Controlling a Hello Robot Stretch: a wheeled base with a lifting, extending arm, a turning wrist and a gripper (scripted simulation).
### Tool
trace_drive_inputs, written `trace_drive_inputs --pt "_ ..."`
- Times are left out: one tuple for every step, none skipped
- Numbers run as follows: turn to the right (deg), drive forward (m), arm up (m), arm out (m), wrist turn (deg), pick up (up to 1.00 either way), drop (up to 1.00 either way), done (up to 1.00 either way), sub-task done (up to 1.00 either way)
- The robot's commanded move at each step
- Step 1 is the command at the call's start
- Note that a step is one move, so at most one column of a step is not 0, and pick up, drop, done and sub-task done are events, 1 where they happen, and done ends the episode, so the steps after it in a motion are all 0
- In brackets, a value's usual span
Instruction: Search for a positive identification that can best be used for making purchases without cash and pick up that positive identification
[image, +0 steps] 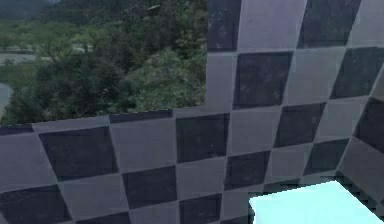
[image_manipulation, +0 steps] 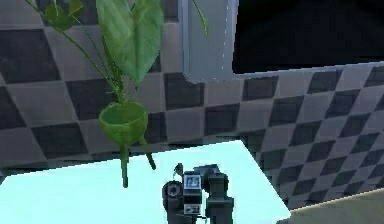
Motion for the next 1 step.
trace_drive_inputs --pt "0.0 0.00 0.00 0.00 0.0 0.00 0.00 1.00 0.00"
